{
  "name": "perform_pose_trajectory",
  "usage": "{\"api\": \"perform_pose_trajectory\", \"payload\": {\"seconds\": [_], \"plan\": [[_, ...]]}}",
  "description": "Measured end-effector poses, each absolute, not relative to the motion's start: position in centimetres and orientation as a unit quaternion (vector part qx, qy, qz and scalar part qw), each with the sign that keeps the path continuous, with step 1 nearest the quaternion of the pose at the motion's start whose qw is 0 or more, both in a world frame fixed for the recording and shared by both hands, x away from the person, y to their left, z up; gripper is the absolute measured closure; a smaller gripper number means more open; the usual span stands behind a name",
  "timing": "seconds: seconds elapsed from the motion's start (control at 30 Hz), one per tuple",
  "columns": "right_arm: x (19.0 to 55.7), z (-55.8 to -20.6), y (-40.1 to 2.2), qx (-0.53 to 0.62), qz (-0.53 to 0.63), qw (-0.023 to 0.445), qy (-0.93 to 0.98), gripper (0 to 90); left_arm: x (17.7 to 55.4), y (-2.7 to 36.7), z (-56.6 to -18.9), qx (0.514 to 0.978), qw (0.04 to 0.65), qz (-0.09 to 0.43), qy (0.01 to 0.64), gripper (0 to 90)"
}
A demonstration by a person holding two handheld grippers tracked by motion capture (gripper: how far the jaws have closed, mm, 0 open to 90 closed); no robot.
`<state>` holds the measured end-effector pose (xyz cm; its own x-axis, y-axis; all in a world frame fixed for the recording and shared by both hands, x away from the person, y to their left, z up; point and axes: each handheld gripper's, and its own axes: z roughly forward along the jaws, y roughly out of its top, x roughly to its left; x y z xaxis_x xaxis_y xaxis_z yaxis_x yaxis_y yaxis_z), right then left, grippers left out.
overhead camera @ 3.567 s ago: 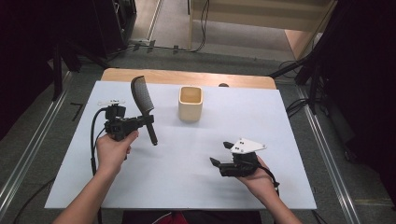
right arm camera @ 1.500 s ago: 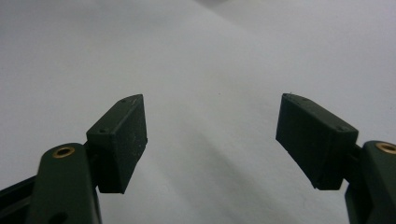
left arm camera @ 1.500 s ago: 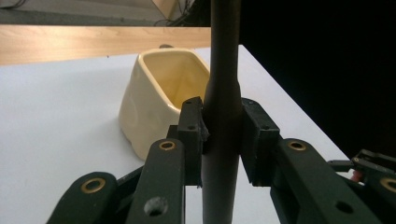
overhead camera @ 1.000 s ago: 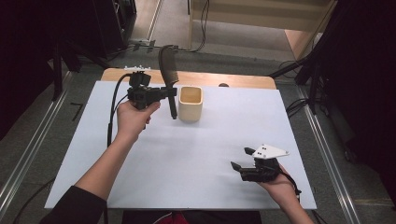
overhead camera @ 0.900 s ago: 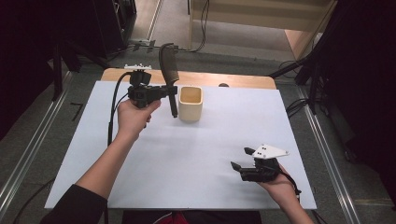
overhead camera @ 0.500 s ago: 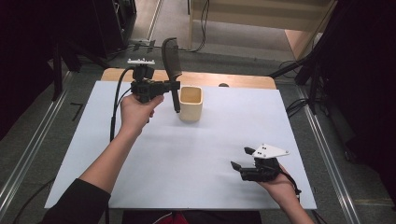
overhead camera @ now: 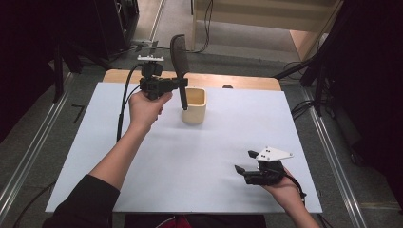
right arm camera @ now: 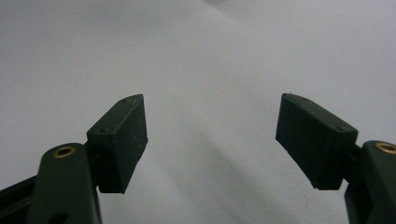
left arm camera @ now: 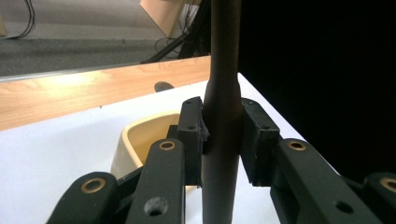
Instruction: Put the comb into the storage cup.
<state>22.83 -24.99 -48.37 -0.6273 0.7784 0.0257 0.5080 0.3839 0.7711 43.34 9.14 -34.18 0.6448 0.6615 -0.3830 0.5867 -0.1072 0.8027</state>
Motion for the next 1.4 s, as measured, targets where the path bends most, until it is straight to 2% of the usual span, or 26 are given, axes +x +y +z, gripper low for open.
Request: {"api": "perform_pose_trajectory", "payload": {"seconds": [0.77, 1.4], "plan": [[22.9, -48.2, -25.0, 0.393, 0.392, 0.175, 0.813, 23.3, 46.5, 6.6, -33.9, 0.743, 0.519, 0.058, 0.419, 73.3], [22.8, -48.2, -25.1, 0.394, 0.395, 0.177, 0.811, 23.3, 47.8, 5.5, -36.3, 0.743, 0.522, 0.08, 0.411, 73.2]]}}
